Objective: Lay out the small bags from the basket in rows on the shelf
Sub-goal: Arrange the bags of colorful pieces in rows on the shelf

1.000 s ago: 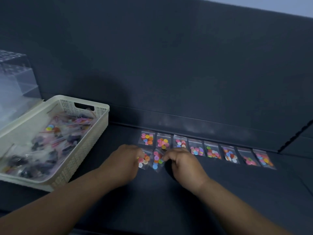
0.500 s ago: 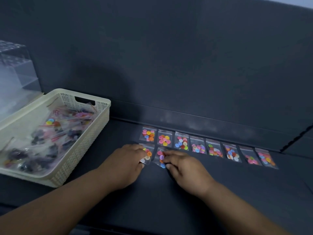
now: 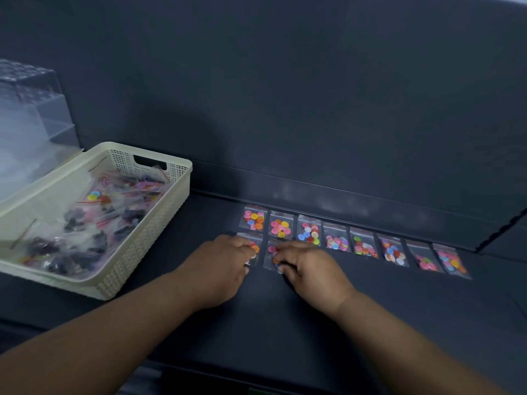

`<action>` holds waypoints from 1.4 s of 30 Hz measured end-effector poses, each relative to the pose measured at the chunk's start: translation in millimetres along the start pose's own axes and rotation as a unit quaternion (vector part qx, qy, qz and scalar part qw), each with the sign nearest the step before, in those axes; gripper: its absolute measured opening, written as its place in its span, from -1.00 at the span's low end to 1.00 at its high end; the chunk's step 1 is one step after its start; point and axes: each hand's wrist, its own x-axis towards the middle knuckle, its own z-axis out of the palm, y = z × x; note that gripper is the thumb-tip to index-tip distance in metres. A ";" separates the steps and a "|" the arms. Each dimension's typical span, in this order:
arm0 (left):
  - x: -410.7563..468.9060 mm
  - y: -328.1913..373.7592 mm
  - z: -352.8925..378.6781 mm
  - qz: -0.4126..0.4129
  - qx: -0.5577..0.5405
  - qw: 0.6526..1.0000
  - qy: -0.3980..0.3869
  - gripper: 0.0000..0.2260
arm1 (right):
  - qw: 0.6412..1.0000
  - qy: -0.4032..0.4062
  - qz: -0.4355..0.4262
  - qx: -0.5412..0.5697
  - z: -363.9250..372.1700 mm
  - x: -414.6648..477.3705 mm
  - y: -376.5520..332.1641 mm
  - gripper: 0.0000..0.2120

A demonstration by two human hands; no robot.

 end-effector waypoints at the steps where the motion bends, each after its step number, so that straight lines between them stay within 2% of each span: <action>1: -0.3 0.6 0.0 -0.001 0.001 1.000 -0.002 -0.59 | 1.000 -0.006 -0.001 0.000 -0.6 -0.2 0.3 -0.83; 7: -7.2 1.9 -11.9 -0.004 -0.024 0.999 0.031 -0.59 | 1.000 0.008 0.011 0.006 -9.6 4.9 -6.0 -0.78; 11: -15.4 -5.6 -48.9 0.022 0.038 0.988 0.151 -0.62 | 0.999 0.044 -0.028 -0.013 -23.8 27.7 -34.1 -0.67; 13: -21.9 -16.7 -69.3 0.000 0.043 0.983 0.178 -0.58 | 0.996 0.068 -0.058 -0.023 -30.4 45.3 -54.5 -0.67; 16: -37.2 -45.1 -95.9 -0.063 0.045 0.975 0.208 -0.55 | 0.994 0.056 -0.085 -0.026 -34.7 73.9 -88.3 -0.67; 23: -101.2 -133.1 -124.4 -0.223 0.061 0.953 0.195 -0.62 | 0.993 -0.016 -0.118 0.000 -14.7 145.1 -158.1 -0.60; 27: -125.8 -170.7 -123.9 -0.293 0.066 0.941 0.153 -0.53 | 0.990 -0.068 -0.122 -0.014 2.3 180.6 -193.9 -0.61; 33: -139.1 -189.5 -106.0 -0.331 -0.028 0.933 0.137 -0.44 | 0.988 -0.113 -0.101 0.023 39.5 224.3 -232.8 -0.65; 38: -138.0 -190.6 -104.0 -0.323 -0.013 0.933 0.158 -0.50 | 0.984 -0.147 -0.093 -0.051 70.5 261.5 -238.1 -0.64; 42: -138.4 -192.9 -103.6 -0.318 -0.019 0.935 0.156 -0.55 | 0.983 -0.173 -0.047 -0.031 84.4 277.3 -229.0 -0.61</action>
